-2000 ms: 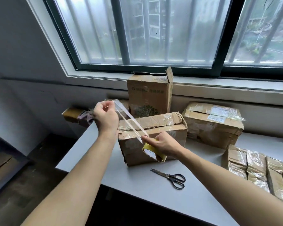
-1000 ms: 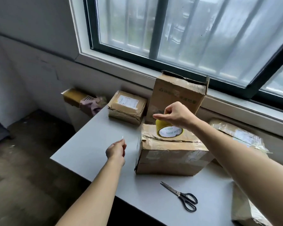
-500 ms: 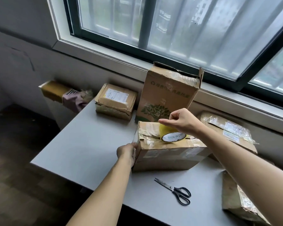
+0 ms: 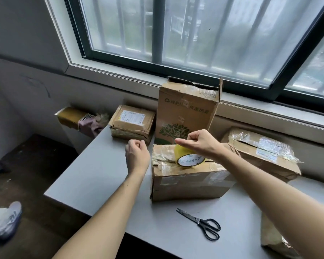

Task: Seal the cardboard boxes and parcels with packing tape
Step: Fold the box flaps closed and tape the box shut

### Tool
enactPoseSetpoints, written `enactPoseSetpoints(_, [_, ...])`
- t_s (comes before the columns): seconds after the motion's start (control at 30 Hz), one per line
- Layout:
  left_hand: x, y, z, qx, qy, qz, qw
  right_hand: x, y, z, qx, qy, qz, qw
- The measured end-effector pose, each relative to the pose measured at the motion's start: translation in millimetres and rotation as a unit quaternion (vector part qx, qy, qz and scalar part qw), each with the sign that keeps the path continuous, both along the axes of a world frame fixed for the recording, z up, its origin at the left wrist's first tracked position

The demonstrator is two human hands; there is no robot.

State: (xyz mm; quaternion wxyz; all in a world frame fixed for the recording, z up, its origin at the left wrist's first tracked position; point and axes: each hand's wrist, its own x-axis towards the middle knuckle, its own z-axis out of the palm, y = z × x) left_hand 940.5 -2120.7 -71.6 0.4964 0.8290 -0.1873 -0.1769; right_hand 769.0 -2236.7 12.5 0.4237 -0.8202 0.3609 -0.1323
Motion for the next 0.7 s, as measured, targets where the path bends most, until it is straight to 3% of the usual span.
enactPoseSetpoints(0.1, [-7.8, -22.8, 34.6, -0.021, -0.167, -0.14, 0.976, -7.1, 0.0, -5.5, 0.041, -0.031, -0.032, 0.998])
enactPoseSetpoints(0.2, [-19.6, -44.0, 35.8, 0.08, -0.26, -0.24, 0.932, -15.3, -2.2, -17.6, 0.089, -0.068, -0.053, 0.992])
enactPoseSetpoints(0.3, [-28.6, -49.4, 23.1, 0.165, -0.256, -0.26, 0.916, -22.0, -4.2, -31.3, 0.133, -0.109, -0.073, 0.982])
enactPoseSetpoints(0.4, [-30.1, -48.5, 15.5, 0.198, -0.228, -0.219, 0.928, -20.9, -1.6, -41.8, 0.171, -0.134, -0.086, 0.972])
enactPoseSetpoints(0.5, [-29.0, -51.2, 10.8, 0.225, -0.259, -0.221, 0.913, -14.6, -0.1, -41.3, 0.208, -0.158, -0.096, 0.96])
enactPoseSetpoints(0.6, [-27.5, -52.3, 5.0, 0.238, -0.315, -0.234, 0.889, -5.4, -5.2, -24.7, 0.096, -0.118, -0.061, 0.987])
enactPoseSetpoints(0.7, [-24.2, -52.2, 1.6, 0.24, -0.353, -0.237, 0.873, -14.3, -21.9, 5.4, -0.104, 0.032, -0.002, 0.994])
